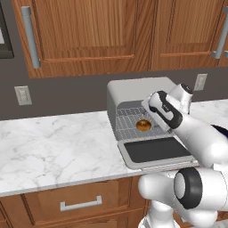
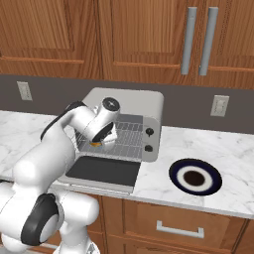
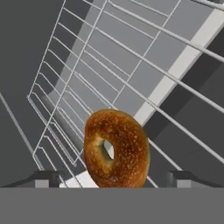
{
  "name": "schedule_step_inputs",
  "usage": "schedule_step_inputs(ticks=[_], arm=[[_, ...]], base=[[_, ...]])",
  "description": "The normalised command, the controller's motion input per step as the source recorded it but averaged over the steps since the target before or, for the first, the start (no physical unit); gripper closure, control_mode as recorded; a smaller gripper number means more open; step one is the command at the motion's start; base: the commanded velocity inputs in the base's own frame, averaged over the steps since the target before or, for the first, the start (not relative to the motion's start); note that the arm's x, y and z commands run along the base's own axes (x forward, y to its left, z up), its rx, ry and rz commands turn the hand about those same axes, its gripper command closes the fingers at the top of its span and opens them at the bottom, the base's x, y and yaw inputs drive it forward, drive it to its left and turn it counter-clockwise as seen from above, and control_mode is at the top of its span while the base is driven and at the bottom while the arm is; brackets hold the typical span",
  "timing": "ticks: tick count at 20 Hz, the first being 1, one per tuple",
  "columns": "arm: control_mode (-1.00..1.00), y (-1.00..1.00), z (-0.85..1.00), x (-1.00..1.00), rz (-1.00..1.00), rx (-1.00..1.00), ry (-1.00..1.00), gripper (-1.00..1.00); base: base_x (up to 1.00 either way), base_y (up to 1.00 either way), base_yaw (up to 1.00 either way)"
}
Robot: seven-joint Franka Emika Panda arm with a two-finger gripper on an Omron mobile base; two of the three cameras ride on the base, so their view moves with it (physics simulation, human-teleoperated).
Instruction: Pick up the bagel from the plate, place it on the toaster oven rack, close the door, and set the timer.
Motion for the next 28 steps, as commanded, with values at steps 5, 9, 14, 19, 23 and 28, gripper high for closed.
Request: schedule_step_inputs(ticks=[5, 9, 14, 19, 23, 28], arm=[[-1.0, 0.0, 0.47, -0.71, 0.0, -0.04, -0.01, -1.0], [-1.0, 0.0, 0.03, -1.0, 0.03, -0.21, 0.01, -1.0], [-1.0, 0.1, 0.0, -0.82, 0.13, -0.31, 0.01, -1.0], [-1.0, 0.05, -0.17, 0.0, 0.17, -0.17, 0.0, -1.0], [-1.0, 0.12, -0.46, 0.22, 0.15, -0.12, 0.04, -1.0], [-1.0, 0.0, -0.37, 0.37, 0.14, -0.01, 0.12, -1.0]], base=[[0.0, 0.0, 0.0], [0.0, 0.0, 0.0], [0.0, 0.0, 0.0], [0.0, 0.0, 0.0], [0.0, 0.0, 0.0], [0.0, 0.0, 0.0]])
